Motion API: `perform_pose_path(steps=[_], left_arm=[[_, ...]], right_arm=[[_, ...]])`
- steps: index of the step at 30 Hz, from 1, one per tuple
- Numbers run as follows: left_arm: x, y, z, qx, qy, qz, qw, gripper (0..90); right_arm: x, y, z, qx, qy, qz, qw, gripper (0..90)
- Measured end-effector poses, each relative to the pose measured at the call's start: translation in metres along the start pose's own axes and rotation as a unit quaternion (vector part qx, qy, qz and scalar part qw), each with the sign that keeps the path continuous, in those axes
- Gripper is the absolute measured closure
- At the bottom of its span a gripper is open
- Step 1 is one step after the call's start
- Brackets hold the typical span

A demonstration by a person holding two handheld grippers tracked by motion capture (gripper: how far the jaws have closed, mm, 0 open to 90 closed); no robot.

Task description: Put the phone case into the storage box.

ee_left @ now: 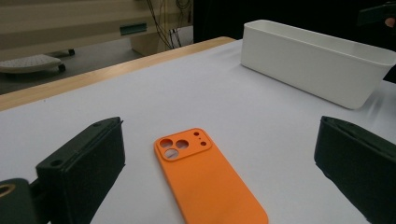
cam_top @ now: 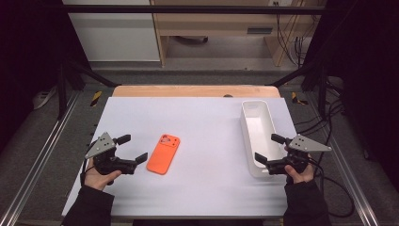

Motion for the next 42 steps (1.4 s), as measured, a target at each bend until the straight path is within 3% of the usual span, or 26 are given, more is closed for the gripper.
perform_pose_path(steps=[22, 34, 42], left_arm=[[0.006, 0.011, -0.011, 0.002, 0.000, -0.017, 0.9998, 0.5], [0.015, 0.025, -0.022, 0.000, -0.012, -0.019, 0.9998, 0.1], [0.025, 0.030, -0.027, 0.001, -0.033, -0.034, 0.9989, 0.1]], right_arm=[[0.000, 0.000, 0.000, -0.004, -0.004, 0.001, 1.0000, 0.5], [0.000, -0.001, 0.000, -0.006, -0.005, 0.002, 1.0000, 0.5], [0.001, -0.001, 0.001, -0.008, -0.007, 0.001, 0.9999, 0.5]])
Point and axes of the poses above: each handheld gripper's, and its own axes: x roughly forward along the jaws, z roughly out of its underside, y roughly to its right, the point moved 2 cm from there along x, roughly forward along the jaws, and after that the axes turned 15 degrees about -x, right-handed, at the moved point
